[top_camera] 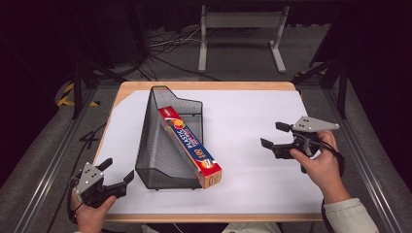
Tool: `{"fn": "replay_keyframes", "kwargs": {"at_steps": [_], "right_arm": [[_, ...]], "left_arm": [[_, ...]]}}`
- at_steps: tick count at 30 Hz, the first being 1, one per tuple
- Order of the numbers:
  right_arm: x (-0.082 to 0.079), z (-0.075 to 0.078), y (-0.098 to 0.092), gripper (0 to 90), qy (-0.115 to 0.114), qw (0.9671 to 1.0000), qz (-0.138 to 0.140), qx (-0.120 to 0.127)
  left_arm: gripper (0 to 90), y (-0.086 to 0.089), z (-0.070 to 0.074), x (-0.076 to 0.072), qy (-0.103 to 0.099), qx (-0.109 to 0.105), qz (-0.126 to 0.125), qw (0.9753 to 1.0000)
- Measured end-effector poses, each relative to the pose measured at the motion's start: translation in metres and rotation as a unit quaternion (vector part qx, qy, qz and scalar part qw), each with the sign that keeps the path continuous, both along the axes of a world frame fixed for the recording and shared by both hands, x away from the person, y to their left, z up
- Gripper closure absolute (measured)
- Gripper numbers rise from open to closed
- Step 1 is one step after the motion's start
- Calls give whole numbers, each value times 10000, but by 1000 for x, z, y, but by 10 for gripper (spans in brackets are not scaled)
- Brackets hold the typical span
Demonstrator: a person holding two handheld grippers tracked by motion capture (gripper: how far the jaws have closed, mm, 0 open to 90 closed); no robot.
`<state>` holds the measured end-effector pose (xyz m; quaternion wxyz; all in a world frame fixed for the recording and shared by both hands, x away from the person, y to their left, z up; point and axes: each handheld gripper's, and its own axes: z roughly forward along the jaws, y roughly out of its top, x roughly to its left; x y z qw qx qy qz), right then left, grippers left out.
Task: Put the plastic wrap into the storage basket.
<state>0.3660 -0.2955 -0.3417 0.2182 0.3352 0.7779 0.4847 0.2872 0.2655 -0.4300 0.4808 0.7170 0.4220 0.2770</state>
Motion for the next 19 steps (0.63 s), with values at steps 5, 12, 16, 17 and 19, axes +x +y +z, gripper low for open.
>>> {"fn": "replay_keyframes", "kwargs": {"at_steps": [5, 12, 16, 17, 19], "right_arm": [[-4, -27, -18, 185, 58, 9999, -95, 49], [-8, -76, -37, 186, 10, 9996, -260, 51], [-9, -87, -42, 186, 38, 9994, -301, 162], [-9, -88, -42, 185, 59, 9993, -317, 169], [-9, -88, -42, 172, 63, 9992, -347, 206]], "left_arm": [[140, 0, 0, 0, 0, 13, -2, 10000], [140, -1, -1, 1, 23, 14, -35, 10000], [141, -2, 0, 2, 7, -7, -36, 10000], [141, -2, 0, 2, 11, -5, -31, 10000], [142, -2, -1, 3, 15, 2, -19, 10000]]}}
